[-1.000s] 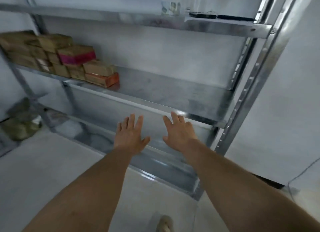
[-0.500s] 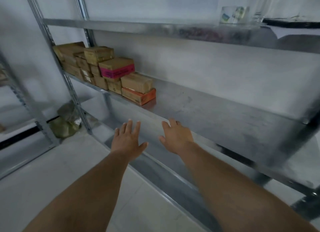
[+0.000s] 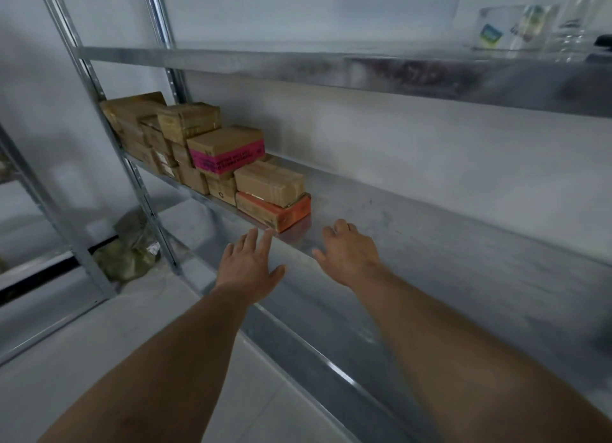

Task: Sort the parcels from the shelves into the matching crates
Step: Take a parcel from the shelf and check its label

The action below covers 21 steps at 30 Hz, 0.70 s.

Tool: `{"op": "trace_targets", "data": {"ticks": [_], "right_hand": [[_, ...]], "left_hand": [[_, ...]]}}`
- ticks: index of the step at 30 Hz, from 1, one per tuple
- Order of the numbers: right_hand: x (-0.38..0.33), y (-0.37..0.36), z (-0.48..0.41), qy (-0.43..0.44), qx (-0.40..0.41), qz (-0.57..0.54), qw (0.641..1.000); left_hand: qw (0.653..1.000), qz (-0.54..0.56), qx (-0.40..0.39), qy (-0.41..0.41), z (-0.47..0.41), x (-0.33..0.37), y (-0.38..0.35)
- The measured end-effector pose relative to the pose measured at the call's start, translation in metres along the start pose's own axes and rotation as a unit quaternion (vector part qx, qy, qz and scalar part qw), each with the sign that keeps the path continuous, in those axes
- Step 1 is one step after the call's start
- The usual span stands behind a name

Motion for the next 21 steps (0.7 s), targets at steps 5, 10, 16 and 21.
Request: {"op": "trace_targets", "data": {"ticks": [5, 10, 16, 21], "right_hand": [[-0.006, -0.005, -0.029, -0.022, 0.009, -0.005, 1.0], [-0.011, -0.009, -0.066, -0.078, 0.032, -0.014, 0.996], [-0.033, -0.011, -0.122, -0.13, 0.048, -0.012, 0.99], [-0.049, -0.014, -0.17, -0.164, 0.067, -0.018, 0.984]], "left_hand": [[1.0, 0.012, 0.009, -0.013, -0.038, -0.021, -0.004], [0.998, 0.043, 0.01, -0.038, -0.092, -0.042, -0.011], [0.996, 0.071, -0.002, -0.048, -0.164, -0.085, -0.017], [0.993, 0.091, 0.025, -0.069, -0.221, -0.113, -0.018]]}}
Point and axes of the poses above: each hand's wrist, its own z-axis away from the middle knuckle, its own y-axis out of the back of the hand, x = y × z, the point moved 2 cm from there along -z, towards the middle knuckle, and after that the axes turned 14 degrees about -z, right-handed, at the moved point
